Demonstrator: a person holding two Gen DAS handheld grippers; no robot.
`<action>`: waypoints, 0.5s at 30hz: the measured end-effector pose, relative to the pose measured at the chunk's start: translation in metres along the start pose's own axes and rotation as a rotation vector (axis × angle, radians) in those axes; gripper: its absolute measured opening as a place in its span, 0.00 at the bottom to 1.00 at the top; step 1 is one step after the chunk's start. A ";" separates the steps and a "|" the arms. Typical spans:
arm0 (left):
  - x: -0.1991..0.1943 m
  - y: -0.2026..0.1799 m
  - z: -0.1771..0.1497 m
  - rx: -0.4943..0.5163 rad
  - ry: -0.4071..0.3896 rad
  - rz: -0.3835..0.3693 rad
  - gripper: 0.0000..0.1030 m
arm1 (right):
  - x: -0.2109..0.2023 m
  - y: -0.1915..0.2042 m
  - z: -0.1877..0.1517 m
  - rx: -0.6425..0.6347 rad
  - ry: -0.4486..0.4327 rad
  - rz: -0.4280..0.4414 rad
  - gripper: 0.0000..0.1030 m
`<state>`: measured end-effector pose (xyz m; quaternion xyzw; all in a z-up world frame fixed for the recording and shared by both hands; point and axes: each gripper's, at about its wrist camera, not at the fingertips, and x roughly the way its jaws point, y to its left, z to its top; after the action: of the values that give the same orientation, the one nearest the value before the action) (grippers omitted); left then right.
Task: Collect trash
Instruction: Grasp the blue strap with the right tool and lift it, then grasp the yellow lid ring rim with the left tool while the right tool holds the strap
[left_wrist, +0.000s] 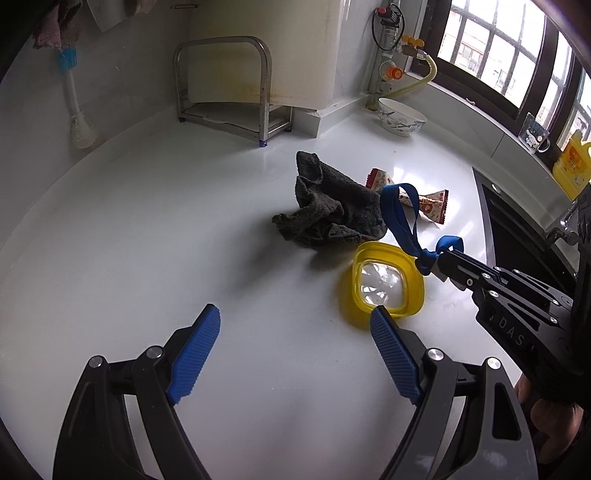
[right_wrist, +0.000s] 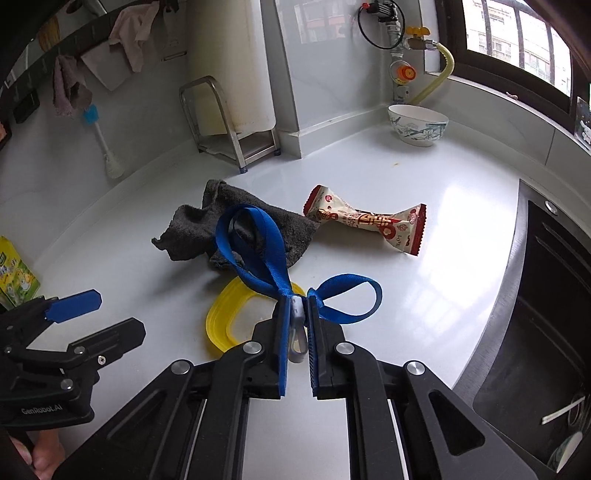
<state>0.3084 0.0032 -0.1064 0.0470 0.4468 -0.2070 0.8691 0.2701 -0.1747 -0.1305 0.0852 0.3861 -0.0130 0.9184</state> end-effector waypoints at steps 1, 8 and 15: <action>0.001 -0.004 0.000 0.005 0.000 -0.006 0.79 | -0.004 -0.002 0.000 0.004 -0.006 -0.005 0.08; 0.012 -0.035 0.000 0.043 -0.001 -0.048 0.82 | -0.025 -0.030 -0.007 0.065 -0.041 -0.062 0.08; 0.037 -0.066 -0.002 0.085 0.025 -0.055 0.84 | -0.041 -0.060 -0.024 0.129 -0.050 -0.111 0.08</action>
<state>0.2996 -0.0677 -0.1306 0.0741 0.4494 -0.2492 0.8547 0.2192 -0.2315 -0.1271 0.1225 0.3656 -0.0906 0.9182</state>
